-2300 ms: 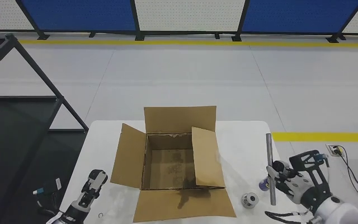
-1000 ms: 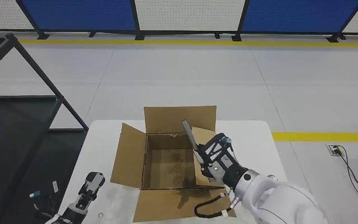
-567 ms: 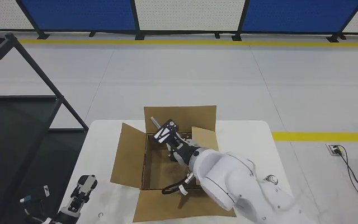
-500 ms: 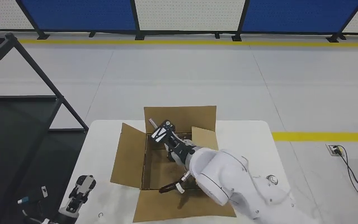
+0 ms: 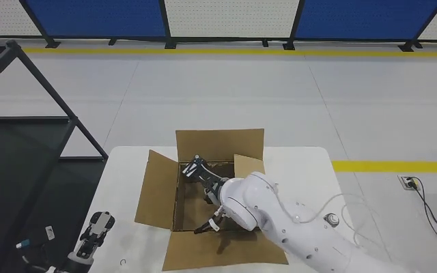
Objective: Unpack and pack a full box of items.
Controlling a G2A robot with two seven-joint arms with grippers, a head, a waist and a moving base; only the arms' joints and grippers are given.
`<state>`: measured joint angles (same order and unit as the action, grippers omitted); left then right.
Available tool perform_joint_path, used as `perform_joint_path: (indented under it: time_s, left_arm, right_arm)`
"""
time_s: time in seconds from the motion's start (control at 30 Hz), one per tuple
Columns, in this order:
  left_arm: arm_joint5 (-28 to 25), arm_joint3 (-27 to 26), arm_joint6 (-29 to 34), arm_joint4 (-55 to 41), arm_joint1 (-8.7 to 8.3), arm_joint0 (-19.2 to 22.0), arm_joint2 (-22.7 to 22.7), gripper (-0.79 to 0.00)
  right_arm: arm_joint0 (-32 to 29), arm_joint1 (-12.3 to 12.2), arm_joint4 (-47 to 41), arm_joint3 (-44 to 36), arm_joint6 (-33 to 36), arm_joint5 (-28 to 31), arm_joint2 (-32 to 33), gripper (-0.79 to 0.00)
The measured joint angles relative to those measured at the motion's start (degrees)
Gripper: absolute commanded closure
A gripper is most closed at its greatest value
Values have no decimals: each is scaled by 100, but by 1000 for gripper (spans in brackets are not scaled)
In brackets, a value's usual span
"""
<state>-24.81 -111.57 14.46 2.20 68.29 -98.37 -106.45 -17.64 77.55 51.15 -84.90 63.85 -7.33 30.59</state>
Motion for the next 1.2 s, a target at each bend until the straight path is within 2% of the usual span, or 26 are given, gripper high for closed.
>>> perform_joint_path:
  time_s: [0.3, 0.47, 0.57, 0.73, 1.2]
  left_arm:
    - [-1, 1, 0, 0, 0, 0, -1, -785]
    - [-1, 1, 0, 0, 0, 0, -1, -785]
    - [-1, 1, 0, 0, 0, 0, -1, -785]
    - [-1, 1, 0, 0, 0, 0, 0, -785]
    - [-1, 1, 0, 0, 0, 0, 0, -785]
  right_arm:
    - [-21, -2, 8, 10, -34, 12, 3, 0]
    - [-74, 81, -62, 507, -161, 364, -44, 0]
    - [55, 220, -113, 972, -129, 526, -195, 0]
    - [320, 561, -12, 1666, 102, 322, -552, 0]
    - [664, 1310, -184, 3161, -19, 685, -949, 0]
